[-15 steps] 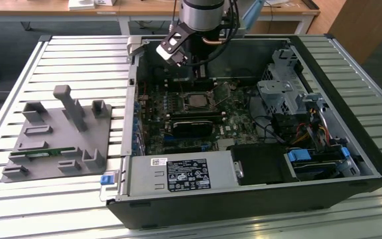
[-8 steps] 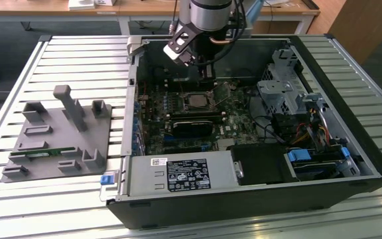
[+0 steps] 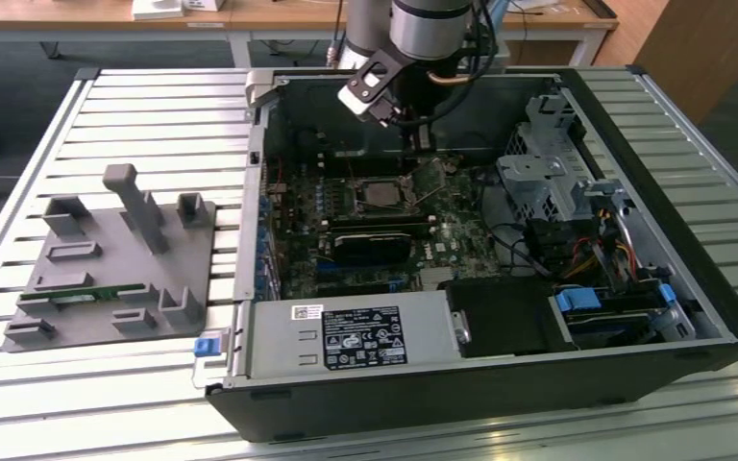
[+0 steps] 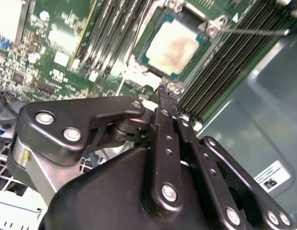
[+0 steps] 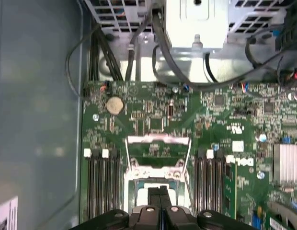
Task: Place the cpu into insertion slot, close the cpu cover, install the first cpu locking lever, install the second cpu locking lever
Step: 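Close the cpu cover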
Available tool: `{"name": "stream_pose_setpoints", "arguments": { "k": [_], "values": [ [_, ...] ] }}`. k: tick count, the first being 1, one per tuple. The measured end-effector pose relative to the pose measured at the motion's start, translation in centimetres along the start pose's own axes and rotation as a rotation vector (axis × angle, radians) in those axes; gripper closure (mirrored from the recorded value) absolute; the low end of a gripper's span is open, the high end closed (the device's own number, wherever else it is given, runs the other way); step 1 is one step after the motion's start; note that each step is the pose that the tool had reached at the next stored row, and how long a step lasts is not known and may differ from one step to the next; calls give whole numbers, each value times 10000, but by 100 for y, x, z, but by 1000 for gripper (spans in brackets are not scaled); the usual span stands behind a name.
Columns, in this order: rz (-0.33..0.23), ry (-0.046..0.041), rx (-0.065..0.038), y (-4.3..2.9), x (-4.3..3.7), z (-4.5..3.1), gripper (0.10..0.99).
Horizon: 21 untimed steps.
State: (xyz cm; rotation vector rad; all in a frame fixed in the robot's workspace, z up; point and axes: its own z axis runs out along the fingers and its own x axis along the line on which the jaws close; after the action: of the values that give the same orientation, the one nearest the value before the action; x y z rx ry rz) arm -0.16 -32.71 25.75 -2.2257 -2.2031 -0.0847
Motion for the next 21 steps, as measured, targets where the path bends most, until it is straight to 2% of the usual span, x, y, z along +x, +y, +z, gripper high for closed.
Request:
{"name": "stream_pose_setpoints", "arguments": {
  "k": [6, 13, 21],
  "values": [
    [3, 4, 12, 64, 3, -51, 980],
    [1, 5, 21, 227, 5, -45, 980],
    [3, 3, 22, 357, 5, -32, 980]
  ]
}}
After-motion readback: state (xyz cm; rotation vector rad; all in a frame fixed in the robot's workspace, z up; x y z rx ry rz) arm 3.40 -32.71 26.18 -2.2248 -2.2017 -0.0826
